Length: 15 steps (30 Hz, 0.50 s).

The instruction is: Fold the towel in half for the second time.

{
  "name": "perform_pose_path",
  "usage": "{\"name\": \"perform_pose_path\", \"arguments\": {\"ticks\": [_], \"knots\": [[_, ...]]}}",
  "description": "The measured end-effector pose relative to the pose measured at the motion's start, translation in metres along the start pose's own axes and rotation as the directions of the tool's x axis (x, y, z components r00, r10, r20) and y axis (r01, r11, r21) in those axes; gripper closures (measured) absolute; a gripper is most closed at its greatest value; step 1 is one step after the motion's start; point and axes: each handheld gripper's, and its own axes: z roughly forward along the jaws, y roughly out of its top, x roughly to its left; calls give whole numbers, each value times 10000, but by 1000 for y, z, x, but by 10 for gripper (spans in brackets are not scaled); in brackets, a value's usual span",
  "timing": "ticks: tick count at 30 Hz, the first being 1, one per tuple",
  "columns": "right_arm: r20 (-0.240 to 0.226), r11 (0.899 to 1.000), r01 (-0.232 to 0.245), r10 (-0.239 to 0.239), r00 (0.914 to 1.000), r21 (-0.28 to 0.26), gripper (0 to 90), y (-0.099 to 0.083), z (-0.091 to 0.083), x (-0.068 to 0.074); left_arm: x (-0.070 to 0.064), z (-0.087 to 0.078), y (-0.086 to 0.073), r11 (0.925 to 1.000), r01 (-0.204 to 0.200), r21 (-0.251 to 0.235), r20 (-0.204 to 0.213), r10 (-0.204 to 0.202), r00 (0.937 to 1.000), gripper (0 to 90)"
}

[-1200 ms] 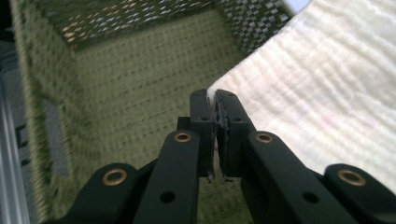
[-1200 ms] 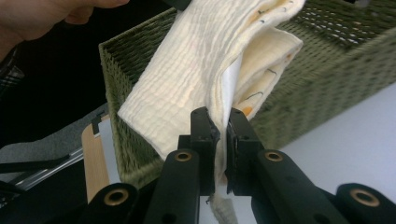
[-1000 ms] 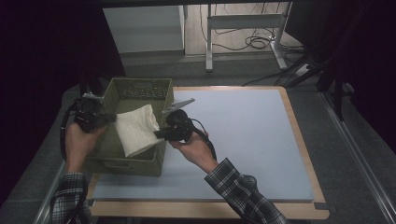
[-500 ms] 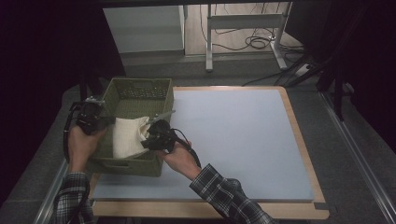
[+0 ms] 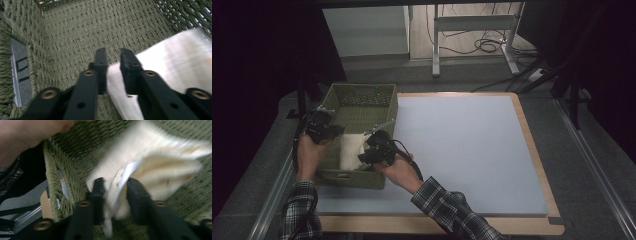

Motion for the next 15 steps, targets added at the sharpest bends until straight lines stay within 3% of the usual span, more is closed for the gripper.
{"name": "perform_pose_path", "arguments": {"ticks": [11, 15], "knots": [[122, 9990, 316, -312, 9994, -305, 603, 5, -15, -7, -4, -3, 1, 9996, 199, -212, 185, -195, 9996, 616], [323, 9960, 824, -813, 9962, -340, 562, 4, -18, -5, -7, -2, 2, 9994, 190, -294, 210, -184, 9996, 553]]}}
